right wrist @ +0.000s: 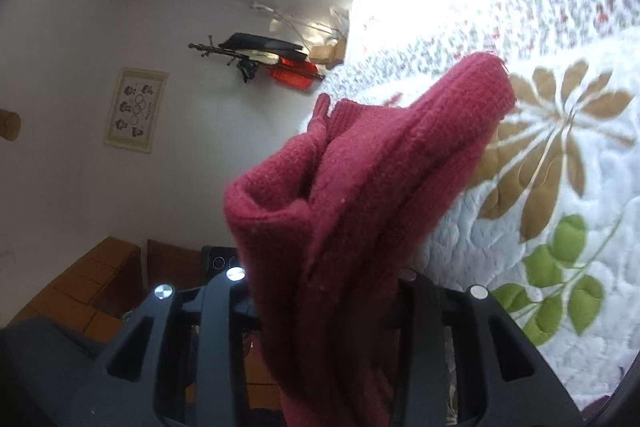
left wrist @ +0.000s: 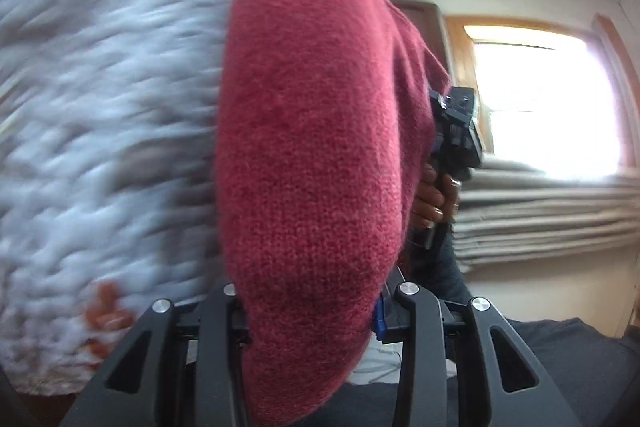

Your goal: Fold small clothes

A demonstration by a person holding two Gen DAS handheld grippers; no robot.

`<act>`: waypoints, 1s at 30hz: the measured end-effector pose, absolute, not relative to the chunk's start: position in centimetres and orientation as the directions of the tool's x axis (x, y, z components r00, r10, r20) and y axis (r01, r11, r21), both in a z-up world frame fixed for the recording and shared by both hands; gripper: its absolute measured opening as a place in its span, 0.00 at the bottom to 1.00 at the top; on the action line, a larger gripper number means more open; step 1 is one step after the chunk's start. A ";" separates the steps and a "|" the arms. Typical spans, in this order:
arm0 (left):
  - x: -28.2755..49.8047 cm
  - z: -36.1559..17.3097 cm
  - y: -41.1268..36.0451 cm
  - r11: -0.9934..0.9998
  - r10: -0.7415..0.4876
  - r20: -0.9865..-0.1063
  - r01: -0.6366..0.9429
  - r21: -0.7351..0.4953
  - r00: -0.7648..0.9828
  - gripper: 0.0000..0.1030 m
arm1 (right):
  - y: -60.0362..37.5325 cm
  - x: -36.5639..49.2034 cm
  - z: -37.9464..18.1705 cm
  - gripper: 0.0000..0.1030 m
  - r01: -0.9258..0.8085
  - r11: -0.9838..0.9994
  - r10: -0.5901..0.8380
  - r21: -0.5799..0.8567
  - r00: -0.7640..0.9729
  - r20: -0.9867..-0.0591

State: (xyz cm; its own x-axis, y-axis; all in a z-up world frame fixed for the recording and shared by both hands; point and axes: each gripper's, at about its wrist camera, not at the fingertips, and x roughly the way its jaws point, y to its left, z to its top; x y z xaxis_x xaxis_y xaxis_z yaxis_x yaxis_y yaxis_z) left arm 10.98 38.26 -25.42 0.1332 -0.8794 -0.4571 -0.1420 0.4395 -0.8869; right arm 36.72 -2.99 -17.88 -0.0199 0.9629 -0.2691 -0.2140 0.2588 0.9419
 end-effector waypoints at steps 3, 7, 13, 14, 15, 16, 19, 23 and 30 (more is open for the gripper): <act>10.0 -29.4 39.5 0.402 -0.893 -0.436 -0.240 -0.883 0.108 0.44 | -1.5 35.9 -21.2 0.46 -0.141 0.351 0.934 0.926 -0.015 -0.357; 9.9 -28.0 39.4 0.421 -0.889 -0.444 -0.187 -0.888 0.107 0.64 | -4.2 34.5 -18.8 0.75 -0.143 0.442 0.897 0.886 0.088 -0.433; 7.7 -23.5 43.1 0.553 -0.791 -0.568 -0.131 -0.823 0.230 0.82 | -8.2 31.5 -14.1 0.58 -0.208 0.562 0.822 0.801 0.252 -0.511; 7.3 -22.3 43.4 0.562 -0.782 -0.567 -0.104 -0.821 0.259 0.82 | -7.6 31.4 -13.4 0.58 -0.235 0.565 0.822 0.791 0.245 -0.514; 6.9 -20.9 43.5 0.564 -0.780 -0.558 -0.069 -0.823 0.284 0.82 | -6.8 31.6 -13.0 0.58 -0.253 0.572 0.819 0.780 0.229 -0.526; 7.0 -20.0 43.4 0.563 -0.782 -0.547 -0.037 -0.826 0.300 0.82 | -5.7 31.7 -13.0 0.58 -0.259 0.589 0.808 0.766 0.213 -0.549; 7.0 -17.6 41.9 0.540 -0.806 -0.499 0.050 -0.840 0.320 0.82 | -4.2 32.1 -14.2 0.36 -0.271 0.624 0.780 0.733 0.166 -0.603; 6.9 -16.1 40.9 0.501 -0.839 -0.453 0.101 -0.860 0.302 0.82 | -4.4 32.8 -14.2 0.09 -0.270 0.637 0.770 0.722 0.183 -0.611; 7.7 -16.9 38.4 0.490 -0.860 -0.461 0.098 -0.866 0.218 0.83 | -5.4 34.3 -19.5 0.13 -0.140 0.731 0.682 0.668 0.208 -0.702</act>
State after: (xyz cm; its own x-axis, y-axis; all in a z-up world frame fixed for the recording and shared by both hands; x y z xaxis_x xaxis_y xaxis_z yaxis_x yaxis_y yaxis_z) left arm 7.67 38.40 -16.90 0.2179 -0.8601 -0.4613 0.0981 0.4895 -0.8665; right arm 34.32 -5.37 -19.48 0.2081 0.6816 -0.7015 -0.1398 0.7306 0.6683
